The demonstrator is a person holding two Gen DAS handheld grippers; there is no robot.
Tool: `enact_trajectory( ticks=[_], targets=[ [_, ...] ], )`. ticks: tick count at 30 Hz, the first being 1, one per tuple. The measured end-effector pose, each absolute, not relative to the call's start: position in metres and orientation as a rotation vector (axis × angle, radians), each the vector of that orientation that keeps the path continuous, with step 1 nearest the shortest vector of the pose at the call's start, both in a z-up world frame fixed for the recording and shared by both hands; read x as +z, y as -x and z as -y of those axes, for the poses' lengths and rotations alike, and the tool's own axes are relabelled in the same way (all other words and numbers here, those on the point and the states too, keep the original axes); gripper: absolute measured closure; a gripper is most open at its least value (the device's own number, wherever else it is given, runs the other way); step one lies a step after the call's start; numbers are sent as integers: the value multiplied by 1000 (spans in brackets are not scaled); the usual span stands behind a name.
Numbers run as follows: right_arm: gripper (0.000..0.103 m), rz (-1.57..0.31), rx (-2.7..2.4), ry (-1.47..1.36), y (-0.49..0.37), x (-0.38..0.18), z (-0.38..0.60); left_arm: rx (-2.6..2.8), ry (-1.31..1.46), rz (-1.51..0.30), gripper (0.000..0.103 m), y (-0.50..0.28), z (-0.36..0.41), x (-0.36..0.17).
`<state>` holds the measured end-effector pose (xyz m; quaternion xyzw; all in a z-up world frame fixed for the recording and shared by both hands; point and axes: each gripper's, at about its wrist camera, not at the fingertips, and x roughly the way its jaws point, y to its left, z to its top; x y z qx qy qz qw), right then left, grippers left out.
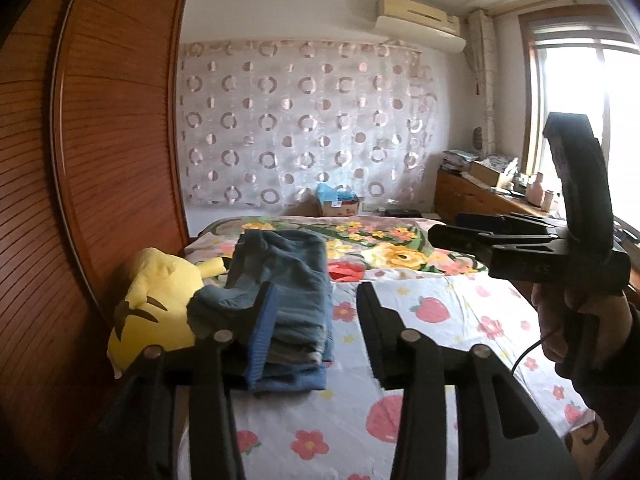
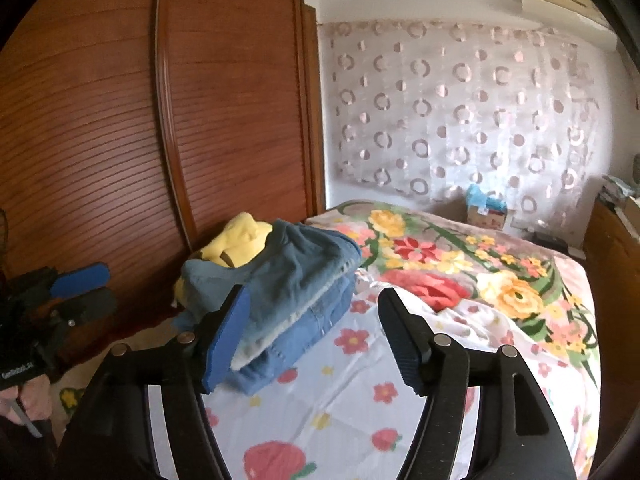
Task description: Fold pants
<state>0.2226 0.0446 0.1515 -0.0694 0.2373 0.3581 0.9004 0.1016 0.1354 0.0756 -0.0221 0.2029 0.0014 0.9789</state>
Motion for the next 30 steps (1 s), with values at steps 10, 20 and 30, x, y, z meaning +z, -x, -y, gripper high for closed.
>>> enact_trajectory(
  ticks=[10, 20, 30],
  targets=[
    [27, -466, 667, 87, -166, 152, 10, -95, 10, -412, 47, -78, -105, 77],
    [21, -440, 571, 45, -115, 155, 59, -84, -38, -422, 46, -55, -74, 78],
    [19, -431, 416, 15, -83, 153, 104, -110, 8, -428, 46, -47, -54, 76]
  ],
)
